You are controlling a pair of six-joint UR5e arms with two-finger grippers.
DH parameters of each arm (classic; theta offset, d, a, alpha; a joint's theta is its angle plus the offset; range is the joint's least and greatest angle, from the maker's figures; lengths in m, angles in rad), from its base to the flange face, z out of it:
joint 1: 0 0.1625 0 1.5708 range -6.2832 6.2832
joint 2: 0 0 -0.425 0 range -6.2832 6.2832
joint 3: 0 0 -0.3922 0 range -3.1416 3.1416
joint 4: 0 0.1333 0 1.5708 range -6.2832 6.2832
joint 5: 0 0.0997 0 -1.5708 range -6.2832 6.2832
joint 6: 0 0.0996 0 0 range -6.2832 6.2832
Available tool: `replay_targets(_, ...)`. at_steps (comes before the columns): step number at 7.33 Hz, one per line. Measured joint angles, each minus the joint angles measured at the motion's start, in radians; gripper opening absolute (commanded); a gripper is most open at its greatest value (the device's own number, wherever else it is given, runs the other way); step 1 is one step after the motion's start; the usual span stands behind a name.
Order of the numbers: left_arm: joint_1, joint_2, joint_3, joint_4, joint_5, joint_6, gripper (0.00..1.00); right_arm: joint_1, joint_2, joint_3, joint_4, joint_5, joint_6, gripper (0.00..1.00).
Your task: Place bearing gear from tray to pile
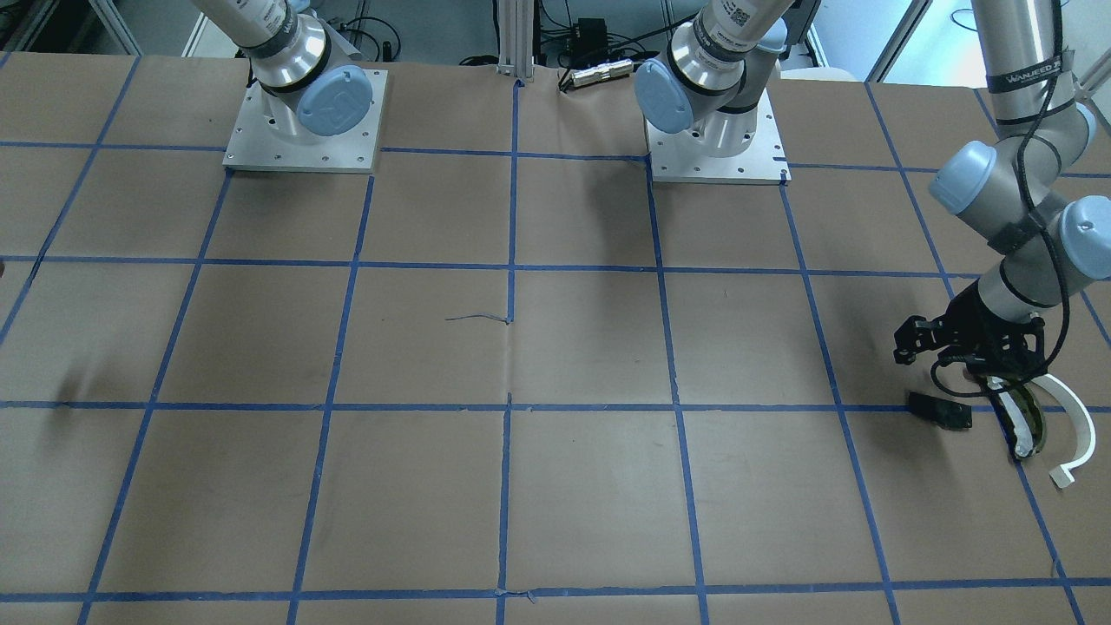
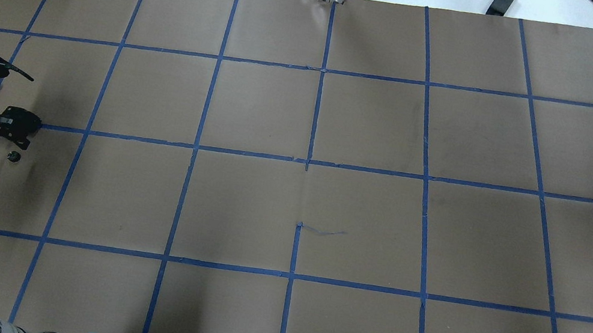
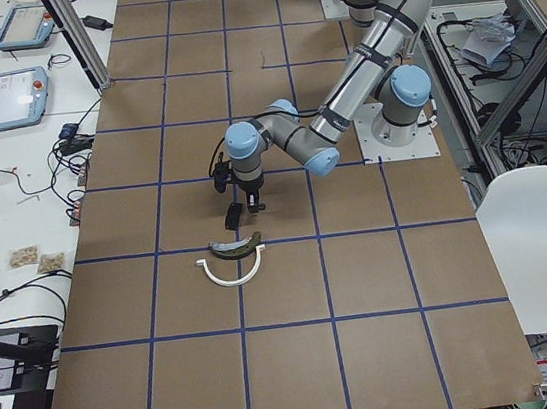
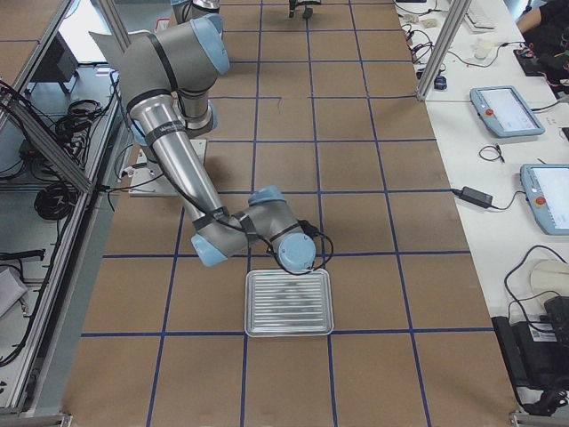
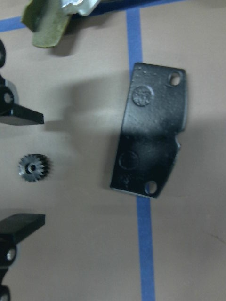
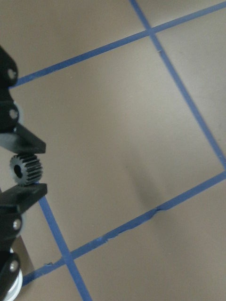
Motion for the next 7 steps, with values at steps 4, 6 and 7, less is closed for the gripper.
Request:
replay_targets(4, -0.104, 0.072, 0.024, -0.110, -0.045, -0.172, 0.74, 0.539, -0.157, 0.007, 0.021, -0.040, 0.794, 0.14)
replay_targets(6, -0.186, 0.101, 0.025, -0.128, -0.062, -0.287, 0.77, 0.790, -0.118, 0.009, -0.077, -0.038, 1.219, 0.14)
replay_targets(7, -0.229, 0.112, 0.025, -0.129, -0.065, -0.334, 0.77, 0.881, -0.074, 0.008, -0.159, -0.032, 1.412, 0.16)
